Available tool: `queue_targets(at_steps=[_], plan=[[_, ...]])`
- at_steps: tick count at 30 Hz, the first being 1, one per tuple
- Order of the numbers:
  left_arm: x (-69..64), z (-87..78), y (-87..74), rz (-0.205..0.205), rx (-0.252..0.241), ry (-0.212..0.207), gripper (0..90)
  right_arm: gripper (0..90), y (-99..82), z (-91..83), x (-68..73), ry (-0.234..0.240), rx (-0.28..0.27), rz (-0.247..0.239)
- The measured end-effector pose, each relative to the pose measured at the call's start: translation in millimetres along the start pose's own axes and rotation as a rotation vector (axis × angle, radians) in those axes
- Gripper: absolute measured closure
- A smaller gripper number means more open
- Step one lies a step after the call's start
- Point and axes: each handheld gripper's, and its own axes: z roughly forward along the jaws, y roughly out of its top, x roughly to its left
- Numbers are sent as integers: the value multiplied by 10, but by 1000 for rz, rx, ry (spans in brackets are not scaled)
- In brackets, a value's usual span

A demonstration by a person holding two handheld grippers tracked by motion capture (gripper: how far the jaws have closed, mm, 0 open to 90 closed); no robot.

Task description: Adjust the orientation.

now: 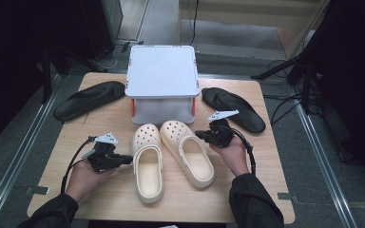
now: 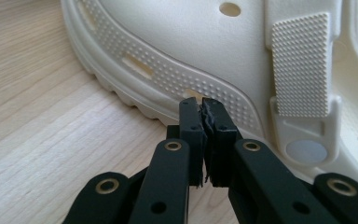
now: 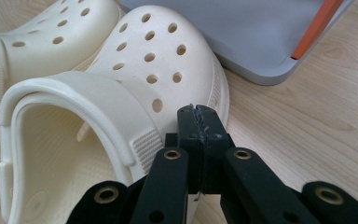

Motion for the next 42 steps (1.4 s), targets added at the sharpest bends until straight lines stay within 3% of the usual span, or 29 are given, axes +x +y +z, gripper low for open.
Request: queue_targets(at_steps=[19,25,31,35,40,42], plan=[[-166,121,19,27,1,-73,852,900,-57,10,66,39,-11,30],[-176,120,12,24,-8,-70,841,896,-64,9,67,41,-16,39],[-136,43,17,6,-25,-70,775,900,-67,-24,64,33,-20,63],[-124,-41,17,5,-44,-50,651,863,-67,-119,88,21,-49,79],[-82,-170,59,-55,-91,-37,551,836,-109,-255,167,-20,-78,69],[-90,-217,87,-32,-98,-16,534,836,-114,-310,192,-24,-91,69]])
